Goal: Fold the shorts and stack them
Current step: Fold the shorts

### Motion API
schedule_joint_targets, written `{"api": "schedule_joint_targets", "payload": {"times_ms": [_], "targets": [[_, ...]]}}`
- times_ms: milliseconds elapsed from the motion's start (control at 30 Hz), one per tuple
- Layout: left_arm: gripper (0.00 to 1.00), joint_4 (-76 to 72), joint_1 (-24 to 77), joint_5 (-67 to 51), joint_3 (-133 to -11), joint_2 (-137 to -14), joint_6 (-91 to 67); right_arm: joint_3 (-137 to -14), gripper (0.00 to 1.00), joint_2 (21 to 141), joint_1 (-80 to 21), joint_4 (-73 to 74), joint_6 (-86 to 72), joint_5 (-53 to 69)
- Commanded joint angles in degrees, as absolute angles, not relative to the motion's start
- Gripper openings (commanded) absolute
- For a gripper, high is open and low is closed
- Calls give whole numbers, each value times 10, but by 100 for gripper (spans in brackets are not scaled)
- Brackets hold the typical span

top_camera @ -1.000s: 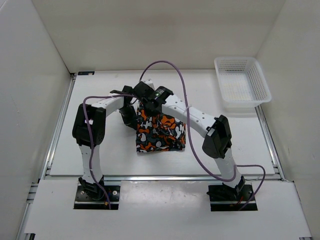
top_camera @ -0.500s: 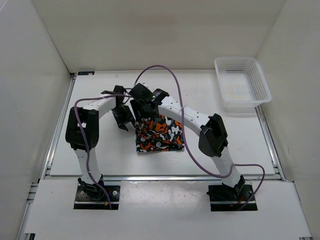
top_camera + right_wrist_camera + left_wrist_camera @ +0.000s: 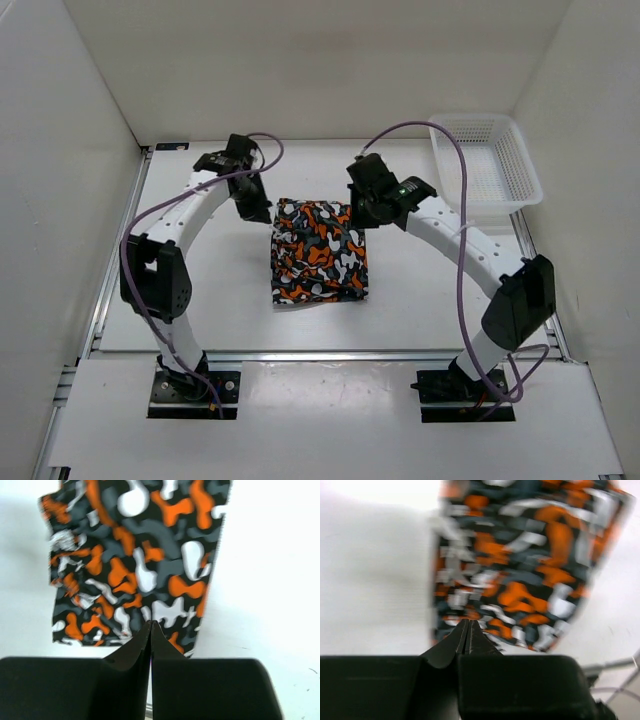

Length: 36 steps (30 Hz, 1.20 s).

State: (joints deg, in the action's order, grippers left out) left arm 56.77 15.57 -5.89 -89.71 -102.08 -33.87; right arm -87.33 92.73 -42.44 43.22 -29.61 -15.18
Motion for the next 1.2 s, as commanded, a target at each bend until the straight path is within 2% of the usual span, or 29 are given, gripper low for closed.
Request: {"api": "schedule_joint_targets", "payload": {"times_ms": [0,267,467,633,667,700,733,767,800,833,867,900,933,967,1167], "targets": [[10,578,206,-115,-958,-1041,-321,-855,1,954,-393,395,-293,-89],[10,568,211,-122,-1034,-1181,-309,-936,1,1111,-351,350,-281,16],[10,573,186,-117,-1060,-1257,-299,-963,1,1214,-345,342,-292,-29],[10,598,192,-117,-1112,-1256,-293,-984,1,1209,-339,349,-303,-24],[10,608,192,-108,-1121,-1256,-293,-984,5,1185,-339,349,-303,-19],[10,617,192,-108,-1130,-1247,-293,-984,20,1171,-334,349,-303,-18],[10,634,192,-108,-1148,-1241,-285,-984,28,1153,-334,354,-303,-18],[15,641,192,-108,-1156,-1224,-278,-979,37,1115,-334,354,-303,-18],[22,648,192,-108,-1164,-1214,-278,-979,49,1094,-334,354,-303,-33],[36,654,192,-108,-1171,-1202,-273,-970,72,1055,-334,367,-303,-47],[46,659,192,-108,-1179,-1174,-264,-962,78,1035,-334,374,-303,-63],[57,665,197,-114,-1179,-1159,-258,-962,84,1015,-334,384,-297,-82],[62,665,197,-114,-1179,-1144,-258,-950,90,996,-329,393,-297,-102],[73,674,197,-114,-1179,-1113,-250,-932,91,957,-329,409,-297,-142],[74,667,197,-100,-1100,-971,-236,-825,98,804,-305,468,-297,-265]]}}
